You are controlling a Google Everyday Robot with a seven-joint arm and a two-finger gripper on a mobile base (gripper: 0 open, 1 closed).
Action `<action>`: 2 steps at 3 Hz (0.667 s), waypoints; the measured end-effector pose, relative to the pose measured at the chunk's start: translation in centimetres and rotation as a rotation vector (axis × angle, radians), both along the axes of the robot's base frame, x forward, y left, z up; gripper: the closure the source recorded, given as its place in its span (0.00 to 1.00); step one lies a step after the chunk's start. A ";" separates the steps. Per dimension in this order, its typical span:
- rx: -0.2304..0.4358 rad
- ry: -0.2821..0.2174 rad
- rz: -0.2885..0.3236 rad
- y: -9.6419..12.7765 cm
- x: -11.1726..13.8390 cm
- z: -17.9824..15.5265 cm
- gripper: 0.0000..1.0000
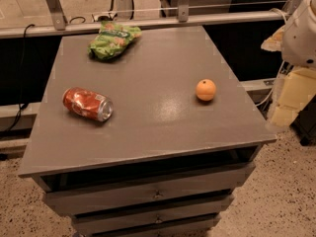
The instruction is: Place coke can upright
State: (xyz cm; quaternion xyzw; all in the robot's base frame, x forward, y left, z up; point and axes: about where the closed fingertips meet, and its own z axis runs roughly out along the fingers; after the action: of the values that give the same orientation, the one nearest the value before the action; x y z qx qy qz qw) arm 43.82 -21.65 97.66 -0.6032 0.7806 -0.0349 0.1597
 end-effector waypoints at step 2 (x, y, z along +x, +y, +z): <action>0.011 -0.001 0.015 0.6 0.5 0.0 0.00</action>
Offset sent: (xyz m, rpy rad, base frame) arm 0.0115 0.0154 -0.0070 0.0281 0.0208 0.0400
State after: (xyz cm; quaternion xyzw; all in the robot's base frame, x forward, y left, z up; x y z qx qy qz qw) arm 44.28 -21.00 97.62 -0.6081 0.7762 -0.0299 0.1637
